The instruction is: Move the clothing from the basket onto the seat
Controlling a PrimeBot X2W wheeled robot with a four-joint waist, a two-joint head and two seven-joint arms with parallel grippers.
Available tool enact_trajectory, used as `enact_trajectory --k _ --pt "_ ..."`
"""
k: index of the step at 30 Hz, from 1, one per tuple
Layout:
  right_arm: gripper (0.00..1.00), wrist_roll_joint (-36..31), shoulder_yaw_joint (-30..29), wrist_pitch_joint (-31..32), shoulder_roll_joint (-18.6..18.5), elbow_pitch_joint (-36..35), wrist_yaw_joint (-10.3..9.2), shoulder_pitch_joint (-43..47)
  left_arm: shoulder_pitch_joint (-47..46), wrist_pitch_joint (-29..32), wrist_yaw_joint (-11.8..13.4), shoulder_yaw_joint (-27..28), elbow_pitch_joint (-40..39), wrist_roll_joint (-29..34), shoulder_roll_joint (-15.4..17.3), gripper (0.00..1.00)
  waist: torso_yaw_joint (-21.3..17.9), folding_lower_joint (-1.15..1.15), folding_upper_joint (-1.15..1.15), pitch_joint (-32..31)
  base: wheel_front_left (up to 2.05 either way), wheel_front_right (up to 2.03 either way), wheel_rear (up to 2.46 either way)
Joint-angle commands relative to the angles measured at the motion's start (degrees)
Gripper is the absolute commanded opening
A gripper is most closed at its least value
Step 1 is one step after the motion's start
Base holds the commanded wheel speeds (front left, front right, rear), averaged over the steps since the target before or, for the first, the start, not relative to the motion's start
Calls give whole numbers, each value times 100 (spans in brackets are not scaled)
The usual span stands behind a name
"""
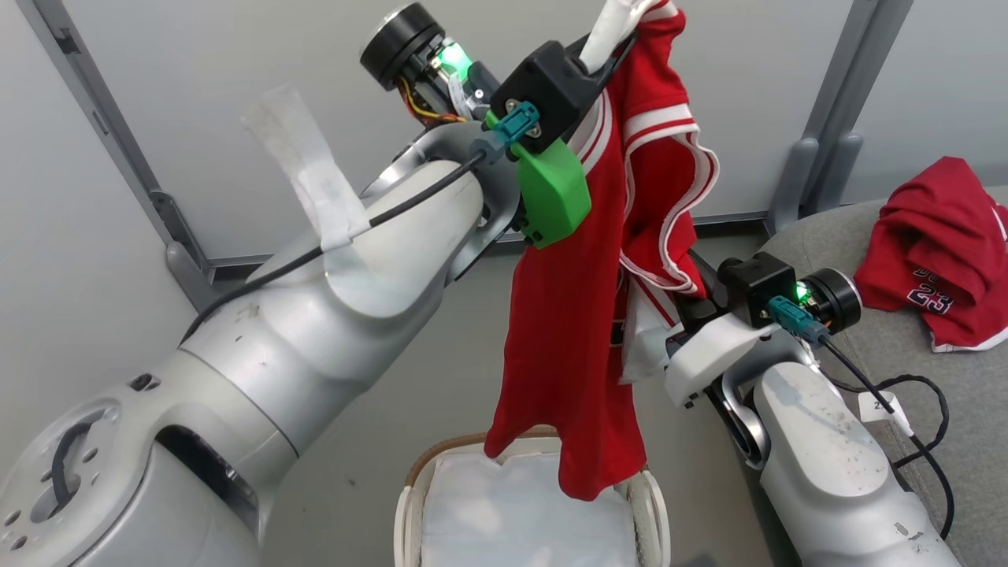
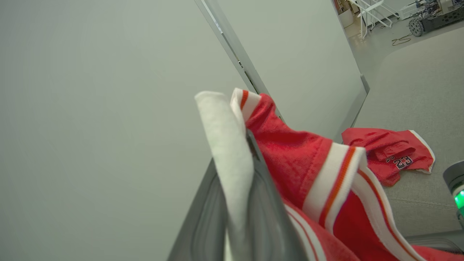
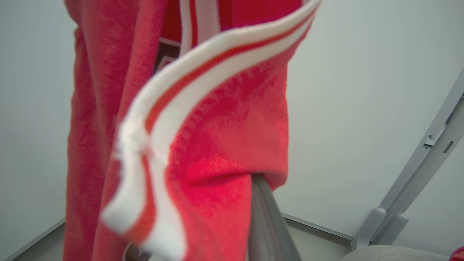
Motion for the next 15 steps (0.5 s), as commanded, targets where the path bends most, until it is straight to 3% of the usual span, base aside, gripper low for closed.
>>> enact_trajectory --k 1,4,6,8,9,10,11,15 --pt "0 -33 -49 -14 -21 -35 -8 31 186 -38 -25 54 15 -44 56 0 -1 0 0 17 0 0 0" --pt "0 -111 -150 -14 -22 -65 -8 -41 411 -61 1 190 -69 -47 115 0 -4 0 0 43 0 0 0" --pt "0 -173 -242 -14 -22 -108 -8 -93 663 -49 42 360 -228 -63 162 18 -6 0 0 63 0 0 0" --pt "0 -226 -343 -14 -21 -157 -8 -134 957 -48 79 556 -403 -39 235 40 -5 0 0 80 0 0 0" --pt "0 -248 -395 -14 -21 -183 -8 -145 1118 -50 106 665 -512 3 264 58 -3 0 0 86 0 0 0" --pt "0 -268 -434 -14 -21 -198 -8 -151 1259 -50 125 756 -596 42 276 85 1 0 0 92 0 0 0" --pt "0 -284 -481 -14 -22 -206 -8 -168 1444 -50 146 855 -681 71 274 100 7 0 0 99 0 0 0" --pt "0 -339 -608 -14 -21 -284 -8 -225 2076 -44 195 1231 -980 235 231 100 15 0 0 126 0 0 0"
